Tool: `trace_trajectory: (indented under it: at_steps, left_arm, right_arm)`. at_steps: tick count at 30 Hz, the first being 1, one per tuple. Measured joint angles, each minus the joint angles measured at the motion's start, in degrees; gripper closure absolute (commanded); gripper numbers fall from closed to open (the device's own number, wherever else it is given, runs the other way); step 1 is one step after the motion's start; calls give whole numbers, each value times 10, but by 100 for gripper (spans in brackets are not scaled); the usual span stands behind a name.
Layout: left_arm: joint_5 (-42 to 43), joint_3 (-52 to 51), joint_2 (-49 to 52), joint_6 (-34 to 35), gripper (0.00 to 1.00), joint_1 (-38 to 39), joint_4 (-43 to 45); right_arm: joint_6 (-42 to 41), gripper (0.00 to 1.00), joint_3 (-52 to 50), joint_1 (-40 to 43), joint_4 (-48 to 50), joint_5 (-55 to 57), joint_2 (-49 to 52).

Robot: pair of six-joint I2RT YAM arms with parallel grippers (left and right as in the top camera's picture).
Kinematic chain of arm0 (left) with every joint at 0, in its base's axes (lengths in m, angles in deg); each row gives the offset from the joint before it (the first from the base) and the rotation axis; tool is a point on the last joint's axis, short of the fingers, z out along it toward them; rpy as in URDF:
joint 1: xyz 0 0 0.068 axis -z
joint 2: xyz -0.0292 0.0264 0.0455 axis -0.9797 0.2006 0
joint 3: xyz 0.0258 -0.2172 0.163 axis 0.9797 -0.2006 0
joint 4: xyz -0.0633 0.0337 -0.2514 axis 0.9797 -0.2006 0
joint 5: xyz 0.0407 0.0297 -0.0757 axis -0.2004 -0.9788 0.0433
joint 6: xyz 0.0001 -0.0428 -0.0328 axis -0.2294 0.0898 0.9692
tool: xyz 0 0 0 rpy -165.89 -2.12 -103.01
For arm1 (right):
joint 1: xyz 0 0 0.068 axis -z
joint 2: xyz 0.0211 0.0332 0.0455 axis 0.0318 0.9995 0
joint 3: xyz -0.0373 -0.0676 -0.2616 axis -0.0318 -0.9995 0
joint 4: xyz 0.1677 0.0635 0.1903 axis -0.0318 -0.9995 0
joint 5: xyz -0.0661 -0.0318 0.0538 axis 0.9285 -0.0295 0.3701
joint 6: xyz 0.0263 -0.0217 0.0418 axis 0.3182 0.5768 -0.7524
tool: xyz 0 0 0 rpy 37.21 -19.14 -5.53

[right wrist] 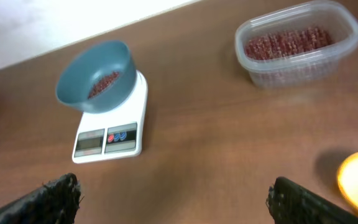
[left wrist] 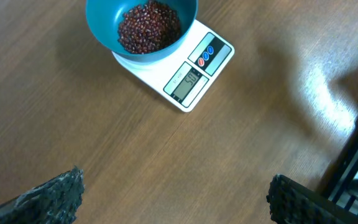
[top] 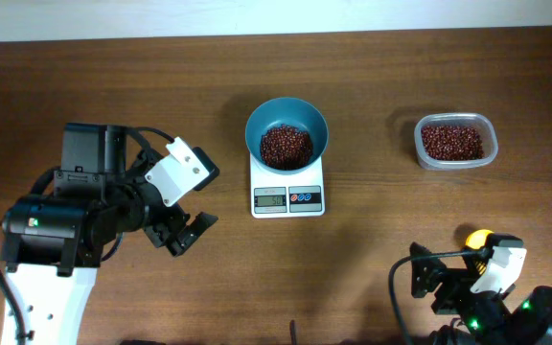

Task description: Scoop item into bowl and weigh 50g on scale

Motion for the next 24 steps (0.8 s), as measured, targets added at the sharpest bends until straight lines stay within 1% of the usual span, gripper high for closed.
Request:
trace_trajectory:
  at_steps: [1,3,4,5,6,7,11,14,17,20,24]
  left_arm:
    - [0,0,0,0,1,0,0]
    - [0,0,0,0,1,0,0]
    - [0,0,0,0,1,0,0]
    - [0,0,0,0,1,0,0]
    - [0,0,0,0,1,0,0]
    - [0,0,0,0,1,0,0]
    - [0,0,0,0,1,0,0]
    - [0,0,0,0,1,0,0]
    - [0,0,0,0,1,0,0]
    - [0,0,0,0,1,0,0]
    - [0,0,0,0,1,0,0]
  right_arm:
    - [-1,1,-26,-21,56,1,-21]
    - [-3,1,-66,-68,136,1,-59]
    - [-8,1,-87,-100,201,3,-74]
    - [-9,1,-96,-114,233,4,-78]
    - [-10,1,-116,-138,297,15,-83]
    - [-10,1,-132,-163,341,26,-85]
    - [-38,1,-199,-224,456,100,-89]
    - [-51,1,-250,-240,540,137,-89]
    - [-56,1,-295,-244,592,156,-89]
    - [-73,1,-319,-244,598,171,-89]
    - [-82,1,-324,-244,603,180,-89]
